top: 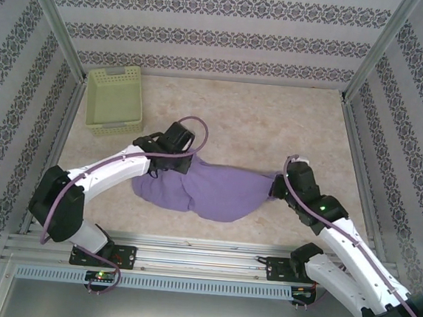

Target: Fold the inside-out t-shirt

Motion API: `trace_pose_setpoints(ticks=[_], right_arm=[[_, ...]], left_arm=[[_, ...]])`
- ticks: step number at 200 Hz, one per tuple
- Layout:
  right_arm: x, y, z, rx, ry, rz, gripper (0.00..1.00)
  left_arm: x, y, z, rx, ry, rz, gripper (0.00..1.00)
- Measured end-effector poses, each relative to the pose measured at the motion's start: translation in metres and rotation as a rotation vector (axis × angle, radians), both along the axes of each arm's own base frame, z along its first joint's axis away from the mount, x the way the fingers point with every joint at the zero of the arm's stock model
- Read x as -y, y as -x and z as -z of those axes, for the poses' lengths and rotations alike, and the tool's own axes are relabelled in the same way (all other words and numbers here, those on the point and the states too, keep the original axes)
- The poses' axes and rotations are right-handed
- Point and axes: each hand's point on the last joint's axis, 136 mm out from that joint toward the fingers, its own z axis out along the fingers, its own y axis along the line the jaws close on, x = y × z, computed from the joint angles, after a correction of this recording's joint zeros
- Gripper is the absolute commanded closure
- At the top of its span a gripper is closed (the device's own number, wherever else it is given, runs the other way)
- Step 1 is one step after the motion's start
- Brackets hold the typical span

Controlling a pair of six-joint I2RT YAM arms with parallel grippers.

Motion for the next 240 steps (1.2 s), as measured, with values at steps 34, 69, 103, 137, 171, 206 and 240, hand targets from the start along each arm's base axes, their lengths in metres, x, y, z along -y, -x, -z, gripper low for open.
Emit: trace_pose_setpoints(ticks=[34,69,103,137,171,206,240], right_arm=[[-0.007,0.019,0.043,-0.127,-0.042,0.026,1.00],[-0.009,0.039,0.078,-0.245,-0.050,0.058,1.00],[-0.008,0.045,0.085,-0.275,-0.046,0.071,1.00],[-0.005,0.046,0.084,-0.287,-0.024,0.079,1.00],[0.001,0.048,0.084,-0.296,-0.006,0.105,1.00],[0.008,0.052,0.089,-0.312,0.006,0.150,1.00],[0.015,0.058,0.095,-0.331,0.023,0.186,1.00]], left_arm=[[-0.007,0.013,-0.021,0.045,0.055,-0.016,0.80],[-0.016,0.041,-0.024,0.050,0.133,-0.017,0.62],[-0.025,0.063,-0.006,0.010,0.155,-0.024,0.37],[-0.027,0.059,-0.011,0.042,0.164,-0.052,0.14],[-0.021,0.048,-0.018,0.070,0.182,-0.053,0.14],[-0.009,0.027,-0.020,0.075,0.185,-0.058,0.23],[-0.003,0.019,-0.012,0.054,0.173,-0.058,0.34]])
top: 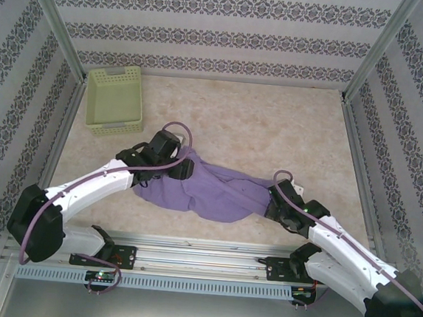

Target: Fold the inside-out t-shirt

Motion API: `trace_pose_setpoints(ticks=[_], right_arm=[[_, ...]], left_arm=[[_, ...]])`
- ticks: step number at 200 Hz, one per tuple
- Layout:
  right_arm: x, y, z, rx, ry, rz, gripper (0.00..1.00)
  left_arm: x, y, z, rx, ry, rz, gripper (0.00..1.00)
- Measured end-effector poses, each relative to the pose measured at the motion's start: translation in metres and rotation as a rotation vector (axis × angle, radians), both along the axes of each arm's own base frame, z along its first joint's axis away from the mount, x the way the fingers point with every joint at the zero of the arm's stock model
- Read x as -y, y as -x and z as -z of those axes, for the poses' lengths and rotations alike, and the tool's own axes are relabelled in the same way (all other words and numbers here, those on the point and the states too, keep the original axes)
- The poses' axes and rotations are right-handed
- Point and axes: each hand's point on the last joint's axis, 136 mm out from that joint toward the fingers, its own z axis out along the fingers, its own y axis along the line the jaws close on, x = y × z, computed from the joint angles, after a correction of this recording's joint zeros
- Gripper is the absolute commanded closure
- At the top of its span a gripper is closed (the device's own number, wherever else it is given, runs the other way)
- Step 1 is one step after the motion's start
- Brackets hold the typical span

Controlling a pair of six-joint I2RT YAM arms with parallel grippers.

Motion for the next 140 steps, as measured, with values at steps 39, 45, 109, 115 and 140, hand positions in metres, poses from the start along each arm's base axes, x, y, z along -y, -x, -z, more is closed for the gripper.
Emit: trace_pose_setpoints(ticks=[39,45,109,115,140], right_arm=[[0.007,0.002,0.003,-0.006,0.028,0.027,1.00],[0.007,0.002,0.003,-0.006,0.031,0.029,1.00],[0.011,-0.001,0.000,0.010,0.051,0.037,1.00],[0.011,-0.002,-0.001,0.014,0.054,0.037,1.00],[0.010,-0.010,-0.017,0.067,0.049,0.031,1.00]], left_arm=[[0.000,0.000,0.003,-0.006,-0.009,0.005,0.59],[0.000,0.000,0.003,-0.006,-0.010,0.006,0.64],[0.002,-0.003,-0.007,0.012,-0.001,0.009,1.00],[0.002,-0.003,-0.012,0.017,0.002,0.009,1.00],[0.003,-0.007,-0.044,0.074,0.032,0.010,1.00]])
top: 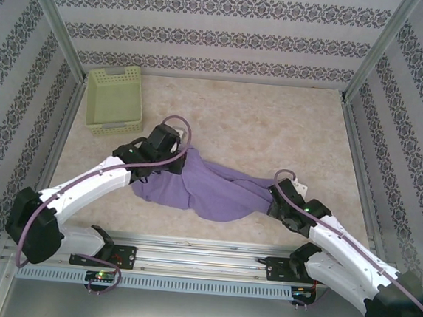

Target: Fold the inside-out t-shirt

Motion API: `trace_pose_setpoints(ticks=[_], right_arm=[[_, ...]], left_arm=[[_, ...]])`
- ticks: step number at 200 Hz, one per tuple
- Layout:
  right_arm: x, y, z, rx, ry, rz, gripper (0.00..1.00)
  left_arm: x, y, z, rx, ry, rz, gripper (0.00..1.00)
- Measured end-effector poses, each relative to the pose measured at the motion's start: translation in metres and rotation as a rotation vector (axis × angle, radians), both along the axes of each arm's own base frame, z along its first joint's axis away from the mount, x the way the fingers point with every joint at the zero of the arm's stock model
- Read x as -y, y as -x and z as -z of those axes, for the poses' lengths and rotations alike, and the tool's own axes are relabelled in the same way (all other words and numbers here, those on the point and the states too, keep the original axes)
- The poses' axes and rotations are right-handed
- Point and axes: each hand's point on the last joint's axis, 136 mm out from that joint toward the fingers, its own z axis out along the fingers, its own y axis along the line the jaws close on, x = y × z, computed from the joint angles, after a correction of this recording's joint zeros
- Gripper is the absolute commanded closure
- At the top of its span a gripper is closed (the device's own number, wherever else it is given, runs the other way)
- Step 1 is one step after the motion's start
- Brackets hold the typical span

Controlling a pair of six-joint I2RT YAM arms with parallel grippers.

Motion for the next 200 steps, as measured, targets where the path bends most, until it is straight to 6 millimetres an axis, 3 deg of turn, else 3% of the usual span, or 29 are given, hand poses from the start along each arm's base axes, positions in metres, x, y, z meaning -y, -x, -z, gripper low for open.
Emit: trace_pose_setpoints(ticks=[28,48,65,80,100,116,155,175,200], right_arm=[[-0.004,-0.005,-0.017,0.071,-0.043,-0.005,1.00],[-0.010,-0.002,-0.005,0.053,-0.086,-0.005,1.00],[-0.017,0.012,0.022,-0.032,-0.095,-0.033,0.99],[-0.020,0.020,0.034,-0.093,-0.077,-0.055,0.75],[-0.019,0.019,0.030,-0.124,-0.025,-0.081,0.59],[-0.020,0.007,0.012,-0.097,0.008,-0.095,0.54],[-0.035,-0.027,-0.032,0.010,0.040,-0.162,0.43],[-0.041,-0.037,-0.032,-0.005,0.069,-0.184,0.41],[-0.038,-0.044,-0.012,-0.072,0.109,-0.171,0.47]], left_arm=[[-0.005,0.006,-0.050,0.118,0.073,-0.001,1.00],[-0.012,0.024,-0.063,0.168,0.142,0.009,1.00],[-0.018,0.043,-0.040,0.131,0.164,0.019,1.00],[-0.024,0.058,-0.004,0.052,0.146,0.017,1.00],[-0.033,0.081,0.041,-0.064,0.124,0.009,1.00],[-0.036,0.095,0.062,-0.126,0.134,0.008,1.00],[-0.035,0.108,0.077,-0.191,0.163,0.008,1.00],[-0.034,0.107,0.075,-0.184,0.172,0.007,1.00],[-0.034,0.107,0.074,-0.179,0.174,0.007,1.00]])
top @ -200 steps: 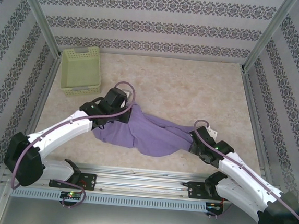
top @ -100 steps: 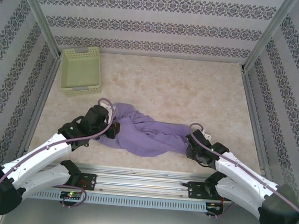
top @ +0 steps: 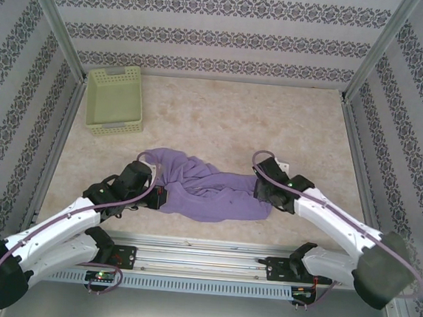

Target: Fold the inside-out t-shirt

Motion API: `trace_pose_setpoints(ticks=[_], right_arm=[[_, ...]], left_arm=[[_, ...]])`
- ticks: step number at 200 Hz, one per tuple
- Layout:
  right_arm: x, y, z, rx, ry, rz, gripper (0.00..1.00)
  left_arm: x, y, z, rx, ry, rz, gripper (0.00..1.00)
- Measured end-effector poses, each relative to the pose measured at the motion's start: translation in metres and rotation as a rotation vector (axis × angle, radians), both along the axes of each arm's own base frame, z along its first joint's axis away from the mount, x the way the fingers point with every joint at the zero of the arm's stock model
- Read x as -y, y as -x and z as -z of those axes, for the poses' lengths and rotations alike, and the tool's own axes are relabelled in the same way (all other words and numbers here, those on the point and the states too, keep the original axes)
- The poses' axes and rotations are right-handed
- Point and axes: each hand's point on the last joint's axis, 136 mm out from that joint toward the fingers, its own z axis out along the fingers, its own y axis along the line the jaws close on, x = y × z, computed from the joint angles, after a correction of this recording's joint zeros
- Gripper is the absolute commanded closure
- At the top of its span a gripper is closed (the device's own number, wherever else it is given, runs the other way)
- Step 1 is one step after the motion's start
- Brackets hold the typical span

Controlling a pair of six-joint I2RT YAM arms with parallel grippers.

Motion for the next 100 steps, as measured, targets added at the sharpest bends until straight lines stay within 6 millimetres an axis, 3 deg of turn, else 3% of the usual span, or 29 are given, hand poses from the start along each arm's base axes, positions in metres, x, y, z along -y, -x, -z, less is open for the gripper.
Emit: trace_pose_setpoints(ticks=[26,54,77,100], right_arm=[[0.007,0.000,0.017,-0.060,0.051,0.018,0.64],[0.004,-0.001,0.015,-0.052,0.034,0.009,1.00],[-0.007,-0.007,-0.003,0.009,-0.082,-0.001,1.00],[-0.017,-0.015,-0.053,0.176,-0.301,-0.005,1.00]], left_arm=[[0.000,-0.002,-0.004,0.014,0.002,-0.005,1.00],[-0.001,-0.005,-0.009,0.032,0.002,-0.014,1.00],[0.001,-0.009,-0.010,0.026,-0.009,-0.018,1.00],[0.001,-0.019,-0.011,0.023,-0.040,-0.033,1.00]])
